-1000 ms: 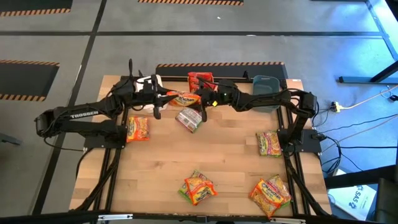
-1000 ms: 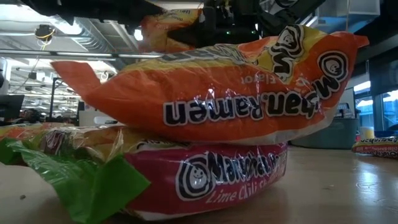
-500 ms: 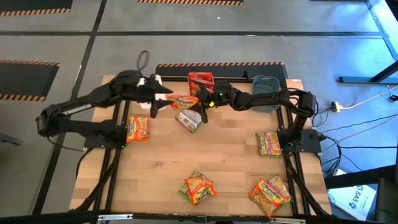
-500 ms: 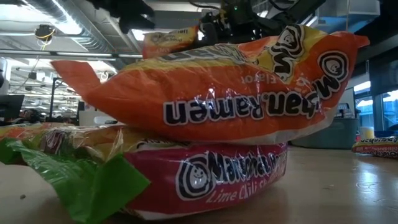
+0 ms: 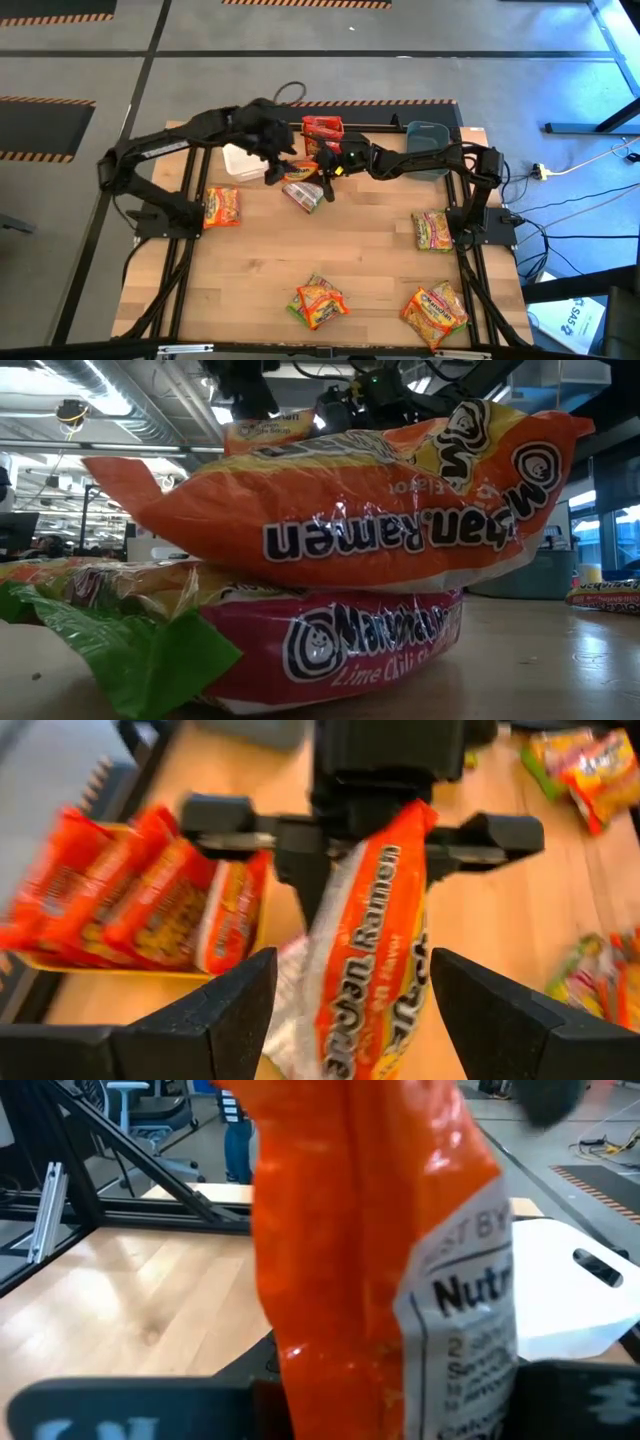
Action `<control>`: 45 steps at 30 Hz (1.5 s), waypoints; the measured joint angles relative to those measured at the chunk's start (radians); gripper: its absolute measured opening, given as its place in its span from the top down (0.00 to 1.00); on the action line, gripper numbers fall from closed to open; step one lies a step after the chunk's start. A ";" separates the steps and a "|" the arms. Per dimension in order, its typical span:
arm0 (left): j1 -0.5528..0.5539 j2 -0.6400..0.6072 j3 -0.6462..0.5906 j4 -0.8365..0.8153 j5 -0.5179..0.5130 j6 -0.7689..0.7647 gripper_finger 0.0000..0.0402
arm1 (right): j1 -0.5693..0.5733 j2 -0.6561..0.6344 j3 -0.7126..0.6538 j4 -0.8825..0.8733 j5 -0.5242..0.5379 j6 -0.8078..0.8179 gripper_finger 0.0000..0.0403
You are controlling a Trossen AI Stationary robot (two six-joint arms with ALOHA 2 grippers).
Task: Sort Maruchan noodles
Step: Put the light orange noodle pack into the white bin
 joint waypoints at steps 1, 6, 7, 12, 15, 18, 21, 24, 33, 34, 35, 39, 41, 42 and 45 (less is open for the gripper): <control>-0.003 0.023 0.023 -0.033 0.009 0.000 0.36 | 0.000 0.000 0.000 -0.004 0.000 -0.001 0.74; -0.028 0.113 0.083 -0.110 0.013 0.014 0.36 | 0.000 0.000 0.000 -0.003 0.001 -0.002 0.74; -0.033 0.123 0.090 -0.120 0.012 0.015 0.36 | 0.000 0.000 0.000 -0.004 0.000 -0.002 0.74; -0.037 0.156 0.098 -0.153 -0.001 0.016 0.36 | 0.000 0.000 0.000 -0.008 0.002 -0.002 0.74; -0.043 0.174 0.098 -0.156 -0.047 0.018 0.38 | 0.000 0.000 0.000 -0.011 0.005 -0.002 0.74; -0.044 0.177 0.098 -0.157 -0.065 0.018 0.42 | -0.001 0.000 0.000 -0.011 0.005 -0.002 0.74; -0.043 0.178 0.098 -0.158 -0.071 0.018 0.48 | 0.000 0.000 -0.001 -0.007 0.009 -0.002 0.74; -0.043 0.178 0.098 -0.160 -0.073 0.018 0.55 | 0.000 0.000 -0.001 -0.001 0.014 -0.002 0.72; -0.043 0.173 0.097 -0.189 -0.086 0.025 0.76 | -0.002 -0.028 -0.001 -0.033 0.017 -0.009 0.47; -0.044 0.170 0.097 -0.194 -0.098 0.025 0.78 | -0.006 -0.043 0.000 -0.056 0.026 -0.022 0.45; -0.044 0.164 0.097 -0.204 -0.113 0.025 0.80 | -0.009 -0.060 0.000 -0.085 0.032 -0.039 0.43; -0.040 0.149 0.096 -0.231 -0.183 0.025 0.88 | -0.009 -0.132 0.001 -0.215 0.118 -0.111 0.40; -0.034 0.146 0.096 -0.258 -0.218 0.024 0.92 | -0.008 -0.170 0.001 -0.290 0.180 -0.147 0.40; -0.030 0.143 0.096 -0.271 -0.231 0.024 0.94 | -0.008 -0.189 0.001 -0.333 0.200 -0.162 0.40; -0.007 0.134 0.096 -0.318 -0.277 0.020 0.98 | -0.008 -0.225 0.002 -0.430 0.240 -0.171 0.40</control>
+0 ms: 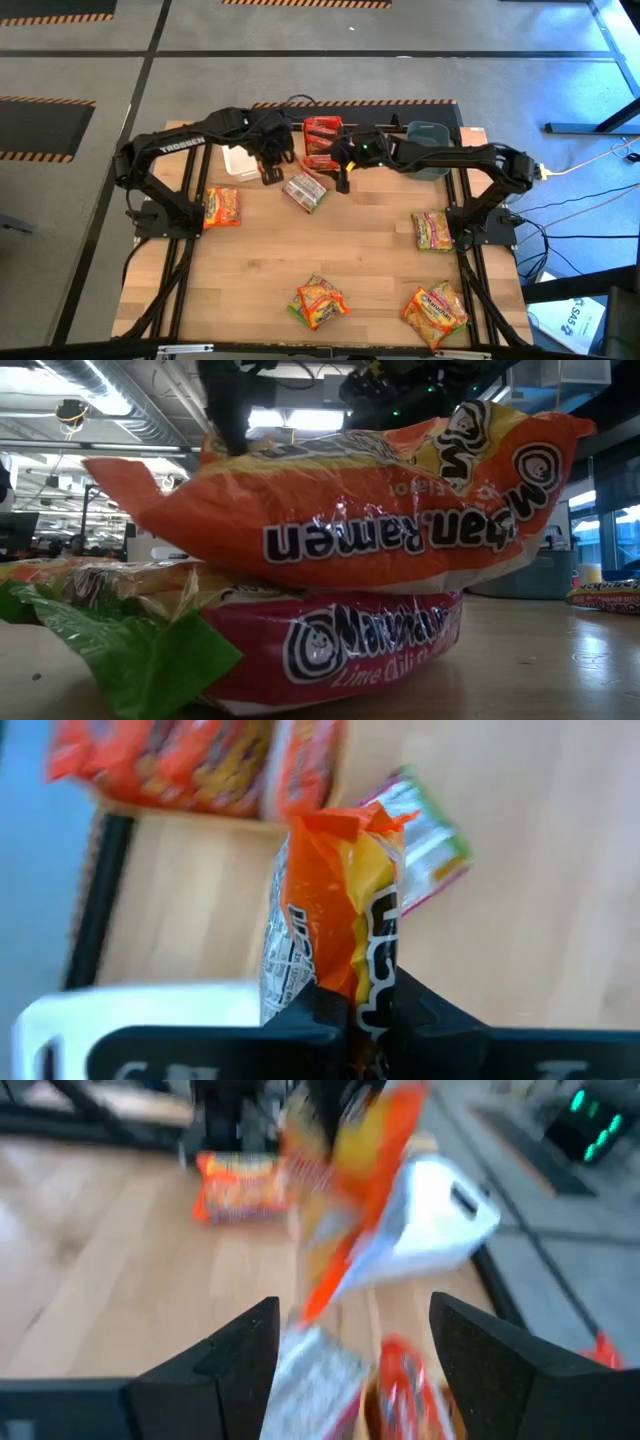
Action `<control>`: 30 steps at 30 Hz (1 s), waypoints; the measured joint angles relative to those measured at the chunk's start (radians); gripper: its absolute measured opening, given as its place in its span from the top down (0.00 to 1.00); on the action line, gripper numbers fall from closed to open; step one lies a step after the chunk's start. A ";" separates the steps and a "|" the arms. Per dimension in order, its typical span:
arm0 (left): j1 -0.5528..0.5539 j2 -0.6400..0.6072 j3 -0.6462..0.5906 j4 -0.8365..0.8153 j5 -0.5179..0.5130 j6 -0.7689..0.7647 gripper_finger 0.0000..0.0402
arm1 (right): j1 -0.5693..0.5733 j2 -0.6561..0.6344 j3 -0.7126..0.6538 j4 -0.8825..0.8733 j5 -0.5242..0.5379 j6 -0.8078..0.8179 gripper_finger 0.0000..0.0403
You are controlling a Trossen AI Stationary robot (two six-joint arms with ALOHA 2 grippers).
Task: Sort Maruchan noodles
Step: Put the light orange noodle pack into the white bin
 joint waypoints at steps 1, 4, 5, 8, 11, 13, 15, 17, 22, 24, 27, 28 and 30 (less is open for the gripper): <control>0.011 -0.001 0.000 -0.009 -0.015 0.000 0.98 | 0.000 -0.009 0.000 -0.036 0.001 -0.001 0.40; 0.047 -0.006 0.000 -0.055 -0.057 0.002 0.97 | 0.000 -0.013 0.000 -0.096 0.001 -0.009 0.40; 0.060 -0.010 0.000 -0.064 -0.072 0.005 0.97 | 0.000 -0.012 0.000 -0.118 0.000 -0.009 0.40; 0.115 -0.019 0.000 -0.090 -0.106 0.021 0.98 | 0.000 -0.004 -0.002 -0.147 -0.016 -0.010 0.40; 0.183 -0.022 0.000 -0.104 -0.128 0.056 0.98 | 0.000 0.004 -0.024 -0.146 -0.055 -0.010 0.40; 0.228 -0.022 -0.010 -0.103 -0.164 0.079 0.97 | 0.000 0.004 -0.037 -0.116 -0.059 -0.010 0.40; 0.277 -0.022 -0.031 -0.100 -0.201 0.102 0.97 | 0.000 0.003 -0.050 -0.112 -0.061 -0.010 0.40; 0.325 -0.022 -0.063 -0.091 -0.212 0.127 0.97 | 0.000 0.004 -0.064 -0.118 -0.060 -0.010 0.40; 0.433 -0.022 -0.150 0.021 -0.210 0.199 0.97 | 0.000 0.004 -0.093 -0.082 -0.061 -0.010 0.40; 0.463 -0.022 -0.188 0.070 -0.210 0.212 0.97 | 0.000 0.004 -0.097 -0.068 -0.060 -0.010 0.40; 0.504 -0.021 -0.233 0.114 -0.191 0.223 0.96 | 0.000 0.004 -0.097 -0.072 -0.061 -0.010 0.40; 0.517 -0.022 -0.248 0.124 -0.172 0.230 0.96 | 0.000 0.004 -0.097 -0.072 -0.061 -0.010 0.40; 0.535 -0.021 -0.278 0.153 -0.146 0.255 0.96 | 0.000 0.004 -0.097 -0.071 -0.061 -0.012 0.40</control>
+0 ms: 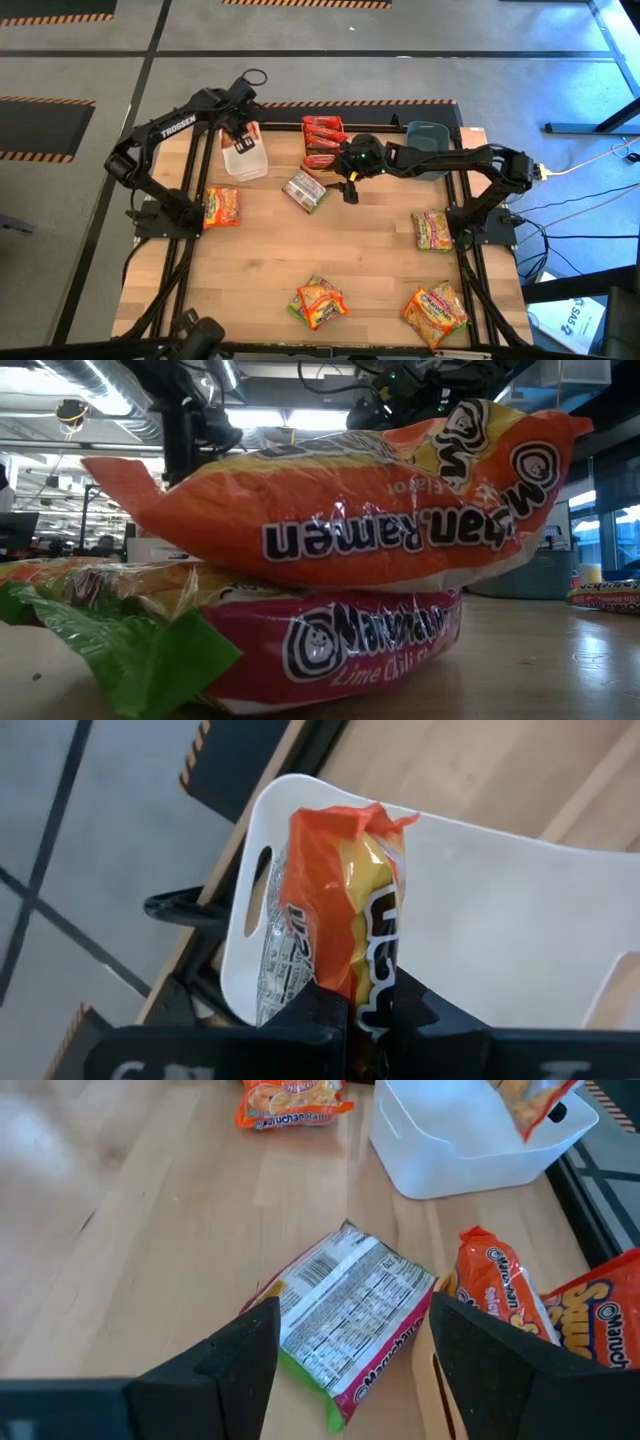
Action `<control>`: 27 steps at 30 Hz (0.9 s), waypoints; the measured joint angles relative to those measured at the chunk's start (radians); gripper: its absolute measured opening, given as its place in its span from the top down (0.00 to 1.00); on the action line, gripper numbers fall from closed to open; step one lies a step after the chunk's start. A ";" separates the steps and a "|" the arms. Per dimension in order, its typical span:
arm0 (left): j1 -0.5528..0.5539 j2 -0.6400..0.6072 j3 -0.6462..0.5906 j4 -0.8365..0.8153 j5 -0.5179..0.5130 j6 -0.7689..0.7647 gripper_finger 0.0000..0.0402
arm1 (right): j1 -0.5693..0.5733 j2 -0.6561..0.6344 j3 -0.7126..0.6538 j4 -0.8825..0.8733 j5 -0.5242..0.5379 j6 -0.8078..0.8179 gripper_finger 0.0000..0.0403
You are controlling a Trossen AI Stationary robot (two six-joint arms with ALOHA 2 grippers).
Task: Sort Maruchan noodles
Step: Put the light orange noodle pack into the white bin
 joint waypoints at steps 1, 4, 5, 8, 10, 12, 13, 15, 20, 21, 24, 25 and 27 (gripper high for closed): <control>0.007 0.000 -0.013 0.016 0.006 0.016 0.96 | 0.000 0.000 0.000 0.000 0.000 -0.001 0.40; 0.017 0.000 -0.049 0.078 0.010 0.051 0.96 | 0.000 0.000 0.000 0.003 0.000 -0.003 0.40; 0.019 0.000 -0.059 0.098 0.012 0.062 0.96 | 0.000 0.000 0.000 0.005 0.000 -0.003 0.40; 0.024 0.000 -0.076 0.135 0.033 0.079 0.96 | 0.000 0.000 0.000 0.008 0.000 -0.003 0.40; 0.024 0.000 -0.078 0.155 0.040 0.079 0.96 | 0.000 0.000 0.000 0.007 0.000 0.001 0.40; 0.024 0.000 -0.078 0.184 0.041 0.079 0.96 | 0.000 0.000 0.000 0.007 0.000 0.005 0.40; 0.024 0.000 -0.078 0.196 0.041 0.079 0.96 | 0.000 0.000 0.000 0.007 0.000 0.005 0.40; 0.024 0.000 -0.078 0.212 0.041 0.080 0.96 | 0.000 0.000 0.000 0.007 0.000 0.005 0.40; 0.023 0.000 -0.078 0.224 0.043 0.106 0.96 | 0.000 0.000 0.000 0.007 0.000 0.007 0.40; 0.022 0.000 -0.078 0.226 0.043 0.106 0.96 | 0.000 0.000 0.000 0.006 0.000 0.007 0.40; 0.015 0.000 -0.067 0.216 0.042 0.106 0.96 | 0.000 0.000 0.000 0.006 0.000 0.007 0.40; 0.012 0.000 -0.058 0.215 0.043 0.106 0.96 | 0.000 0.000 0.000 0.006 0.000 0.007 0.40; 0.009 0.000 -0.033 0.216 0.043 0.109 0.96 | 0.000 0.000 0.000 0.006 0.000 0.007 0.40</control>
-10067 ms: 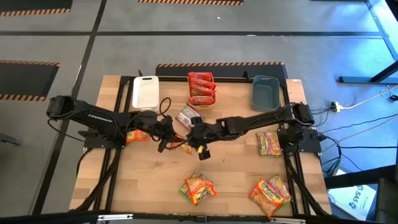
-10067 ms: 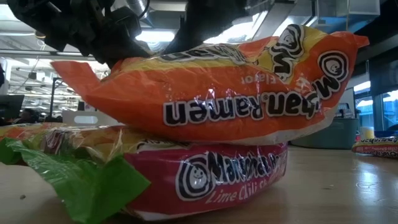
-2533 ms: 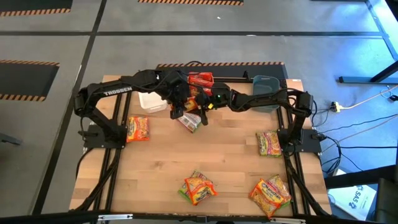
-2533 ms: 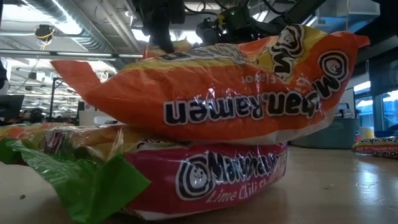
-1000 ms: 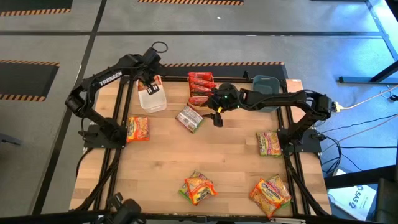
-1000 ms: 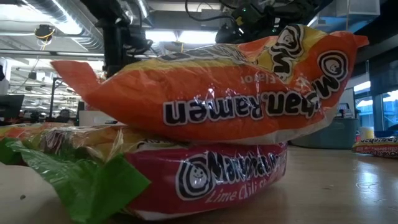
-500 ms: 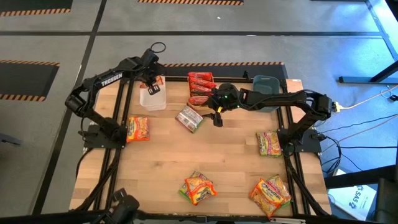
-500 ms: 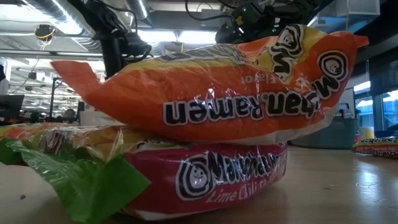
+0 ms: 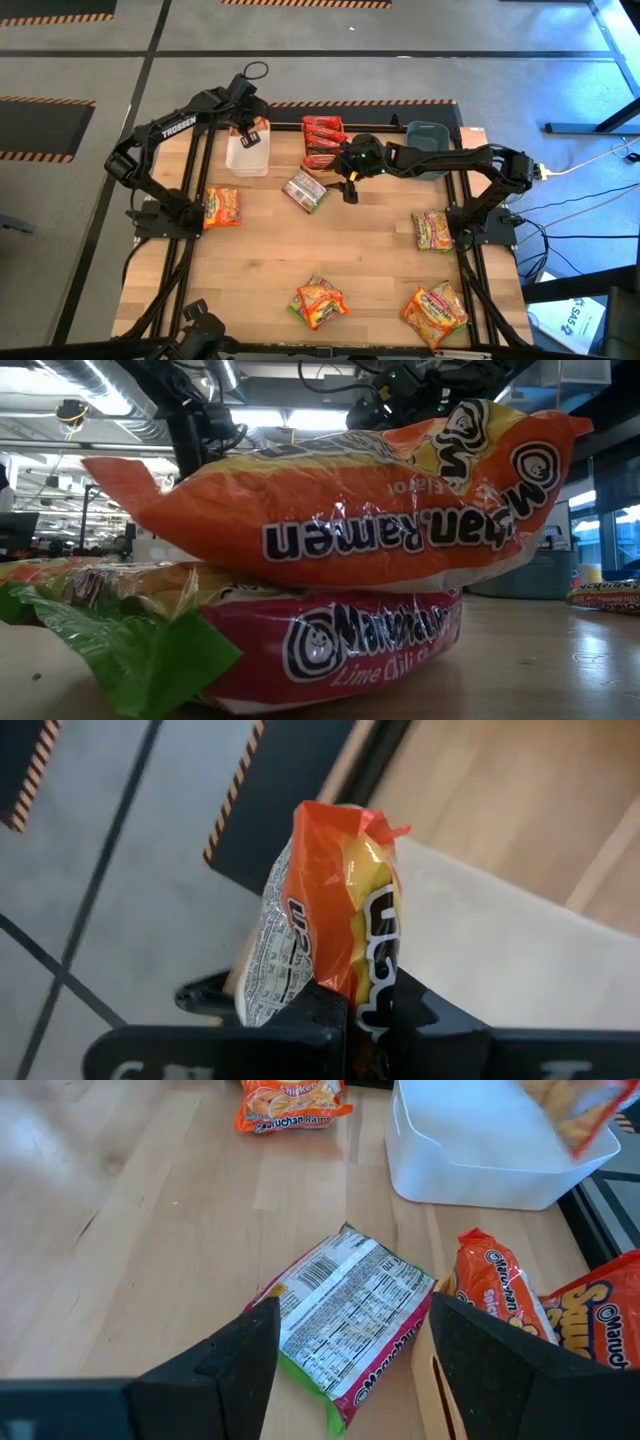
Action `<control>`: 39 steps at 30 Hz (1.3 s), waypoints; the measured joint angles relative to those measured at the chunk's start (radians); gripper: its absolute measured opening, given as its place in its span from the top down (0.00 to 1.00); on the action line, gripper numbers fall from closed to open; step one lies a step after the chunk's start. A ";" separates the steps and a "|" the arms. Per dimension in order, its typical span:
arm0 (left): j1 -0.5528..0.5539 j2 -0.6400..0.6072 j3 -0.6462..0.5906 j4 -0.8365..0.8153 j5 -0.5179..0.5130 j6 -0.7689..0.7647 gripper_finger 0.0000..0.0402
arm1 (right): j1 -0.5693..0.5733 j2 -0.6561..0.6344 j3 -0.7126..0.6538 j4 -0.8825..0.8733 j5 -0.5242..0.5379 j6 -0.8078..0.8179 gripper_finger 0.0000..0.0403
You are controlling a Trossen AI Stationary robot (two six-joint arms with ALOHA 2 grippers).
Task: Sort Maruchan noodles
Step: Put the light orange noodle pack into the white bin
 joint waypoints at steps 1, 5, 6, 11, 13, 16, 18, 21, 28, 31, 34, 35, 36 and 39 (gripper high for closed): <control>-0.001 0.000 0.014 0.003 0.002 0.002 0.96 | 0.000 0.000 0.000 0.000 0.000 0.000 0.40; 0.005 0.000 0.035 0.005 0.064 0.014 0.96 | 0.000 0.000 0.000 -0.001 0.000 0.000 0.40; 0.013 0.000 0.034 0.003 0.082 0.023 0.96 | 0.000 0.000 0.000 -0.002 -0.001 0.000 0.40; 0.065 0.001 -0.002 0.003 0.110 0.078 0.96 | 0.000 0.000 0.000 -0.004 -0.018 0.000 0.40; 0.087 0.001 -0.024 0.007 0.101 0.106 0.96 | 0.000 0.000 0.000 -0.004 -0.018 0.000 0.40; 0.116 0.002 -0.058 0.036 0.103 0.153 0.96 | 0.000 0.001 0.000 -0.003 -0.018 0.000 0.40; 0.127 0.002 -0.067 0.042 0.102 0.183 0.96 | 0.000 0.001 0.000 0.001 -0.018 0.000 0.40; 0.124 0.002 -0.072 0.040 0.100 0.212 0.96 | 0.000 0.001 0.000 0.001 -0.018 0.011 0.40; 0.097 0.039 -0.072 -0.003 0.011 0.235 0.96 | 0.001 0.001 0.000 0.002 -0.018 0.020 0.40; 0.089 0.083 -0.072 -0.006 -0.019 0.233 0.96 | 0.001 0.001 0.000 0.003 -0.018 0.021 0.40; 0.089 0.121 -0.072 0.002 -0.026 0.225 0.96 | 0.001 0.001 0.000 0.003 -0.018 0.022 0.40; 0.089 0.132 -0.072 0.005 -0.030 0.221 0.96 | 0.001 0.001 0.000 0.002 -0.019 0.023 0.40; 0.089 0.139 -0.073 0.008 -0.033 0.215 0.96 | 0.001 0.001 0.000 0.002 -0.019 0.023 0.40; 0.089 0.150 -0.073 0.018 -0.035 0.202 0.96 | 0.001 0.001 0.000 0.002 -0.023 0.023 0.40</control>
